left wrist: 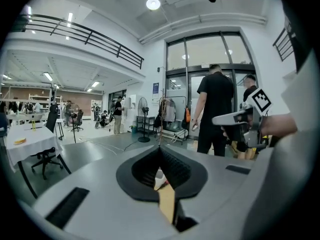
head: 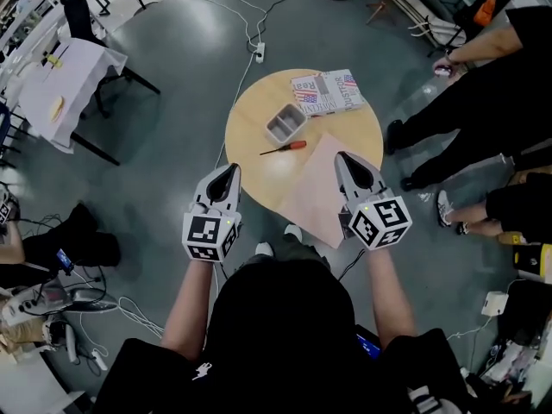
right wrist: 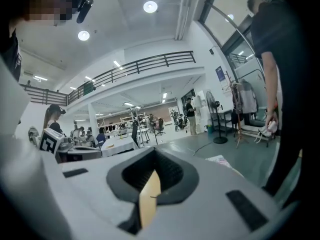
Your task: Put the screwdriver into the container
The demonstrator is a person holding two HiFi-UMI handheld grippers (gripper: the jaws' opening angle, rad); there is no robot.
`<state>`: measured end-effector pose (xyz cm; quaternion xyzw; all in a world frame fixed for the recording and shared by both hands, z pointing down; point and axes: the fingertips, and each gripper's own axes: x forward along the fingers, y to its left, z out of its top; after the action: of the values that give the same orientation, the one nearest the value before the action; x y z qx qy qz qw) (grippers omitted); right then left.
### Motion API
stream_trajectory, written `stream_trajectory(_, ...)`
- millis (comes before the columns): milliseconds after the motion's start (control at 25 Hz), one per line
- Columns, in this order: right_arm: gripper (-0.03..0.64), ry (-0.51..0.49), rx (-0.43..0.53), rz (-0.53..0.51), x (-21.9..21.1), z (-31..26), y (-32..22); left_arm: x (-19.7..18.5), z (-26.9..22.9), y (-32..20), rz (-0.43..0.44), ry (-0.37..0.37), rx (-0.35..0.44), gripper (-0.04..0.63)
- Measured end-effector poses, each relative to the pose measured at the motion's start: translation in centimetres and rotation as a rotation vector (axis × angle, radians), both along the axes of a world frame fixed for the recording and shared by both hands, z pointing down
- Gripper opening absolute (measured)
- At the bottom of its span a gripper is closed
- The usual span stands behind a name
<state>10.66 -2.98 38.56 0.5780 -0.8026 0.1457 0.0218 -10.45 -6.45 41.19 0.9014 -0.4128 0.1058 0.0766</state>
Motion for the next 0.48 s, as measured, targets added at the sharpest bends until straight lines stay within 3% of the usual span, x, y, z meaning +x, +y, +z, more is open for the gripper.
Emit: stream_trajectory(480,0.002,0.024,-0.129,-0.133,2.5,10.3,-4.4,7.0,4.2,-2.8,0.018,-0.104,-0.06,0.003)
